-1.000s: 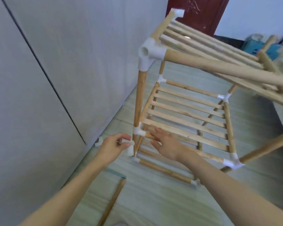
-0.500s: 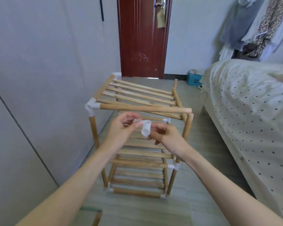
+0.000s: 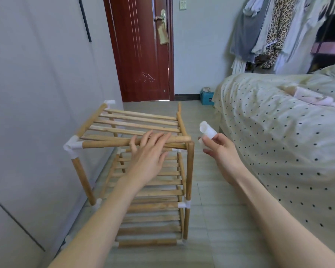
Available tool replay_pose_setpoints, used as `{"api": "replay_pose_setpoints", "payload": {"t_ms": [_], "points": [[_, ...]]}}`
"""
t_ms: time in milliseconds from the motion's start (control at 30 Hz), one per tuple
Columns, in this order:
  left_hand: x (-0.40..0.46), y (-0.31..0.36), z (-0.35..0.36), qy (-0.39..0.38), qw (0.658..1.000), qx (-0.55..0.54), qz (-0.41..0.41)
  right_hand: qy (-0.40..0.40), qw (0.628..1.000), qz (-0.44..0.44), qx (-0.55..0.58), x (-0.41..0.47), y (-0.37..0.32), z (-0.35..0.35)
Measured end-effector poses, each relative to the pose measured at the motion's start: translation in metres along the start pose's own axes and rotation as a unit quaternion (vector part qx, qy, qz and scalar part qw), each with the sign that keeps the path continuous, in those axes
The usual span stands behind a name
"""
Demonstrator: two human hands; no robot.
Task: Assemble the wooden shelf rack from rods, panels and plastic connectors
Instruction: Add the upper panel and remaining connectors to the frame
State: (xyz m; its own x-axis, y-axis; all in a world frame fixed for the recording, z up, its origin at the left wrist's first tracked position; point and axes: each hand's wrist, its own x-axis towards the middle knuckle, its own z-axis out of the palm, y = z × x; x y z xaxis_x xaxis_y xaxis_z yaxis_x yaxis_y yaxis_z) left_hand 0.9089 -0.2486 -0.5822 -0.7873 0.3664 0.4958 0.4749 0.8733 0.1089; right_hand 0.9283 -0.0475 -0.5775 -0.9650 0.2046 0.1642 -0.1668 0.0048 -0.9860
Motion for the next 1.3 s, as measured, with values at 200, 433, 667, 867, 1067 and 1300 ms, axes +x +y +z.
{"api": "replay_pose_setpoints", "payload": {"t_ms": [200, 433, 667, 867, 1067, 1300], "points": [[0.003, -0.003, -0.001, 0.018, 0.998, -0.051, -0.022, -0.071, 0.994, 0.056, 0.055, 0.0, 0.013, 0.012], [-0.005, -0.021, -0.003, 0.02, 0.998, -0.063, -0.008, -0.089, 0.995, 0.038, 0.02, -0.023, 0.003, 0.013], [-0.009, -0.032, -0.011, 0.018, 0.996, -0.091, 0.002, -0.068, 0.998, 0.005, 0.005, -0.042, 0.0, 0.029], [-0.014, -0.037, -0.017, 0.018, 0.995, -0.089, 0.029, -0.028, 1.0, -0.006, 0.003, -0.041, 0.003, 0.041], [-0.012, -0.034, -0.014, 0.019, 0.997, -0.071, 0.036, -0.053, 0.996, -0.027, -0.062, -0.041, 0.002, 0.034], [-0.007, -0.032, -0.012, 0.023, 0.997, -0.068, 0.027, -0.07, 0.995, -0.035, -0.067, -0.04, 0.008, 0.027]]}}
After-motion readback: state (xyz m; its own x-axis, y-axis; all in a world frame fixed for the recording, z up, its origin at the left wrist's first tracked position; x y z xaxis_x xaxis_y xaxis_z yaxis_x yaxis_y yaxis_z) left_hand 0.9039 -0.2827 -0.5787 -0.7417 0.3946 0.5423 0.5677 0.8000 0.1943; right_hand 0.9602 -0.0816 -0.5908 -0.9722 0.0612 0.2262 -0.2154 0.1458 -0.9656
